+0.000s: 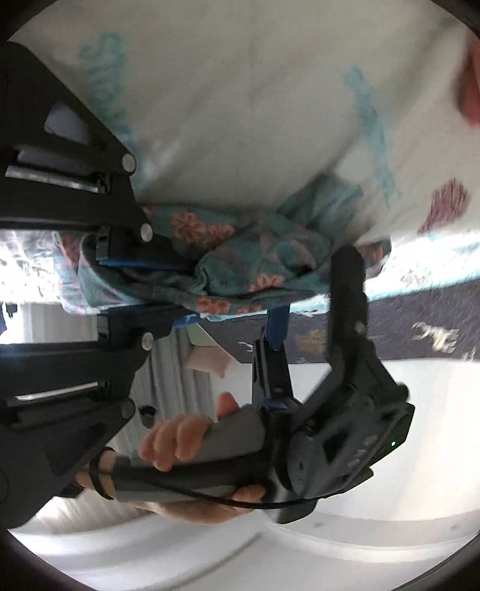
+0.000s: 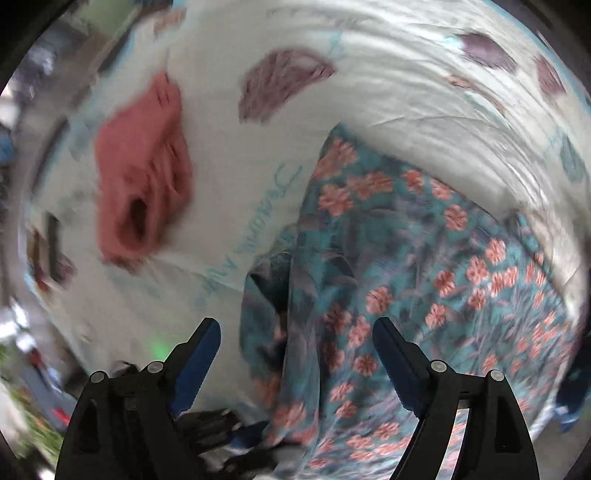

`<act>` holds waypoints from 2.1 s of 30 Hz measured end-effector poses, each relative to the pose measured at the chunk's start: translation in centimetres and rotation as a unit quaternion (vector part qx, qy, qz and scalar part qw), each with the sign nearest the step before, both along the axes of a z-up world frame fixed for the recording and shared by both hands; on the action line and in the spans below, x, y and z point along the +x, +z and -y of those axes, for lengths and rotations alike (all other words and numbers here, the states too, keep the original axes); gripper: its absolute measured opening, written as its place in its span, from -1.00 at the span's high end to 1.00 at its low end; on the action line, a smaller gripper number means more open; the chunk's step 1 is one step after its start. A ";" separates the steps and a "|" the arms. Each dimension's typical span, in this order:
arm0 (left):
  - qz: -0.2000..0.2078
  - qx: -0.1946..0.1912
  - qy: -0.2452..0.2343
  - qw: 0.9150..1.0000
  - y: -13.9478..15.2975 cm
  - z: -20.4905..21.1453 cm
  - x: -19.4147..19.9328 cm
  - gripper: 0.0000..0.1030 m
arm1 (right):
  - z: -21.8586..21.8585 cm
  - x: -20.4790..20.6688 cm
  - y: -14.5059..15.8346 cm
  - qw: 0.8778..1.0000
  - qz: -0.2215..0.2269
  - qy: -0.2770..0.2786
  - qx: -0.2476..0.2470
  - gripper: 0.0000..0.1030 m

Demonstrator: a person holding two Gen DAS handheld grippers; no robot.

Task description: Fold small clothes

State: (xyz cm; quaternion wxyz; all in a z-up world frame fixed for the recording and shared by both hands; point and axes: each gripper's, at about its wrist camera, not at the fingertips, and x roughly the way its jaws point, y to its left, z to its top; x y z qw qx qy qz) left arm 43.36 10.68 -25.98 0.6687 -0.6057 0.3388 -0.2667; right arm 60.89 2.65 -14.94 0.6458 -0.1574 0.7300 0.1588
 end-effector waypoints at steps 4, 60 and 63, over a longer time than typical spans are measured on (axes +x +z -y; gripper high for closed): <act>-0.007 0.022 0.015 1.000 -0.3 -0.5 -0.7 0.67 | -2.8 -1.8 -2.0 0.997 0.010 0.054 -0.059 -0.67; 0.034 0.079 -0.217 0.972 7.5 27.9 9.4 0.67 | 37.5 -5.6 5.8 0.968 0.099 -0.183 0.139 0.70; 0.008 0.082 -0.228 0.970 5.7 28.8 10.2 0.67 | 39.0 -5.7 3.2 0.961 0.077 -0.211 0.162 0.58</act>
